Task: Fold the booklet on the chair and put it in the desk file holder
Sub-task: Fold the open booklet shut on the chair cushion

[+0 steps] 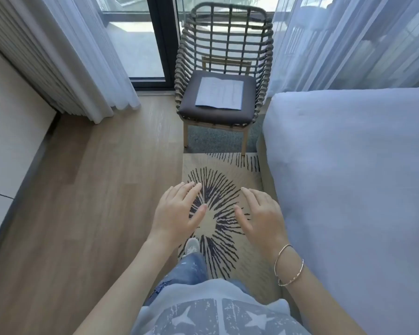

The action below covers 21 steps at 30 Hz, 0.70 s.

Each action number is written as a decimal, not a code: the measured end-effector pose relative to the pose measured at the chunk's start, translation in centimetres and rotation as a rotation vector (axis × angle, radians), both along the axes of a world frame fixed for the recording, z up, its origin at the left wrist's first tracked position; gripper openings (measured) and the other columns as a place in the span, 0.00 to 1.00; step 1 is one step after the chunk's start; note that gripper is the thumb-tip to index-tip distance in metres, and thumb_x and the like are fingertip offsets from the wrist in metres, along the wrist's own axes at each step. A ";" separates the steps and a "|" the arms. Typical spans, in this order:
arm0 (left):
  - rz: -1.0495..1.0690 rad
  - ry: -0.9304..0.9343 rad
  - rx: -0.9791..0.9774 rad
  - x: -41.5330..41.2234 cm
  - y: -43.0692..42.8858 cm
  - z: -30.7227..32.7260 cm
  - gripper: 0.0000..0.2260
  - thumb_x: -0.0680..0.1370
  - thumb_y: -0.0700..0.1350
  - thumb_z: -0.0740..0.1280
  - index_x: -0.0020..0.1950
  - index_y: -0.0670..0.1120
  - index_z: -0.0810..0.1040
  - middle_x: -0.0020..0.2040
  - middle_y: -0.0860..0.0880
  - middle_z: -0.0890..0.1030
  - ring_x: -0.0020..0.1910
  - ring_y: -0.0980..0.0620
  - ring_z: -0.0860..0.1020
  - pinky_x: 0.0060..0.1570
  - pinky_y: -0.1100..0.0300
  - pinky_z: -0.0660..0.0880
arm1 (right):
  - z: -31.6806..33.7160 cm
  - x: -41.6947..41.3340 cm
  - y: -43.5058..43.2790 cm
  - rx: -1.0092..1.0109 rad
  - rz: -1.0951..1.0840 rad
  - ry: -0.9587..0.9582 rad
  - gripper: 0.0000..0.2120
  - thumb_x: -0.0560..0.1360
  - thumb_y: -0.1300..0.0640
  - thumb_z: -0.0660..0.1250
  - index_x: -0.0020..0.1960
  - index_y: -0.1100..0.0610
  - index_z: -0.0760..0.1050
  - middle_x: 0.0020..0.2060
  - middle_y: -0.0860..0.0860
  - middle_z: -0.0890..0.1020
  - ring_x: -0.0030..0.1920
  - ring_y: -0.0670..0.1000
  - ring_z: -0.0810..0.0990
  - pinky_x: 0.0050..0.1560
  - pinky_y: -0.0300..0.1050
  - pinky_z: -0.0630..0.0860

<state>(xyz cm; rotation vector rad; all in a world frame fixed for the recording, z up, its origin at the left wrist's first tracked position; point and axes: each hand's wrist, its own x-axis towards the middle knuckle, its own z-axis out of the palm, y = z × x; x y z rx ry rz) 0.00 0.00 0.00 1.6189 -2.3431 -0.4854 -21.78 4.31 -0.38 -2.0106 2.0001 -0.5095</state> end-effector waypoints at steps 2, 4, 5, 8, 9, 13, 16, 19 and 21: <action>0.006 0.017 0.007 -0.5 -2.0 -0.2 0.26 0.79 0.58 0.55 0.72 0.48 0.71 0.70 0.48 0.76 0.71 0.47 0.70 0.72 0.48 0.64 | -0.1 -0.6 -1.9 0.007 -0.012 -0.026 0.26 0.78 0.44 0.56 0.68 0.59 0.75 0.60 0.55 0.82 0.62 0.56 0.78 0.62 0.53 0.73; 0.005 0.008 -0.007 -0.9 -4.4 -1.0 0.25 0.79 0.58 0.56 0.72 0.48 0.71 0.70 0.48 0.75 0.71 0.47 0.70 0.71 0.48 0.64 | -0.5 -1.2 -4.2 -0.004 -0.026 -0.011 0.26 0.78 0.44 0.56 0.68 0.59 0.75 0.60 0.55 0.82 0.63 0.56 0.78 0.62 0.54 0.73; 0.007 0.006 -0.007 -1.2 -5.8 -1.4 0.25 0.79 0.58 0.56 0.72 0.48 0.71 0.70 0.48 0.75 0.71 0.47 0.70 0.71 0.48 0.64 | -0.9 -1.4 -5.7 0.000 -0.030 -0.006 0.26 0.78 0.44 0.56 0.68 0.59 0.75 0.61 0.55 0.81 0.63 0.56 0.78 0.62 0.54 0.73; 0.001 0.006 -0.018 -1.7 -10.8 -2.4 0.24 0.79 0.56 0.59 0.72 0.47 0.71 0.70 0.47 0.75 0.71 0.47 0.70 0.71 0.48 0.65 | -1.6 -2.0 -10.7 -0.003 -0.030 -0.003 0.27 0.78 0.44 0.56 0.68 0.59 0.75 0.61 0.56 0.81 0.63 0.57 0.78 0.63 0.55 0.73; 0.002 0.008 -0.016 -1.9 -12.6 -2.6 0.24 0.79 0.56 0.59 0.72 0.47 0.72 0.70 0.47 0.75 0.71 0.47 0.70 0.71 0.47 0.65 | -1.8 -2.2 -12.6 0.001 -0.030 -0.003 0.27 0.78 0.44 0.56 0.68 0.60 0.75 0.61 0.56 0.81 0.64 0.57 0.78 0.63 0.55 0.73; -0.019 0.021 -0.021 -2.6 -21.7 -2.5 0.23 0.79 0.56 0.59 0.72 0.47 0.72 0.70 0.47 0.75 0.71 0.47 0.70 0.71 0.46 0.66 | -1.8 -2.7 -21.4 -0.004 -0.042 0.005 0.25 0.78 0.45 0.59 0.68 0.59 0.75 0.62 0.55 0.81 0.65 0.56 0.77 0.64 0.54 0.73; -0.016 0.037 -0.041 -2.9 -29.7 -1.1 0.24 0.79 0.57 0.58 0.72 0.48 0.72 0.70 0.47 0.75 0.71 0.46 0.70 0.71 0.47 0.66 | -0.9 -3.1 -28.7 -0.013 -0.074 0.007 0.27 0.78 0.43 0.56 0.68 0.59 0.75 0.62 0.55 0.81 0.64 0.56 0.77 0.64 0.54 0.72; -0.045 0.039 -0.083 -3.0 -37.4 1.0 0.25 0.79 0.58 0.56 0.70 0.45 0.74 0.68 0.46 0.77 0.69 0.45 0.72 0.69 0.47 0.67 | 0.3 -3.5 -35.7 -0.035 -0.098 0.016 0.28 0.77 0.43 0.55 0.68 0.59 0.75 0.61 0.55 0.81 0.63 0.56 0.77 0.63 0.53 0.72; -0.047 0.035 -0.102 -3.2 -42.0 2.0 0.25 0.79 0.57 0.58 0.70 0.45 0.74 0.68 0.45 0.77 0.69 0.44 0.72 0.69 0.47 0.67 | 0.9 -4.0 -39.8 -0.045 -0.110 0.012 0.28 0.77 0.44 0.56 0.68 0.60 0.75 0.61 0.55 0.81 0.63 0.57 0.78 0.62 0.53 0.73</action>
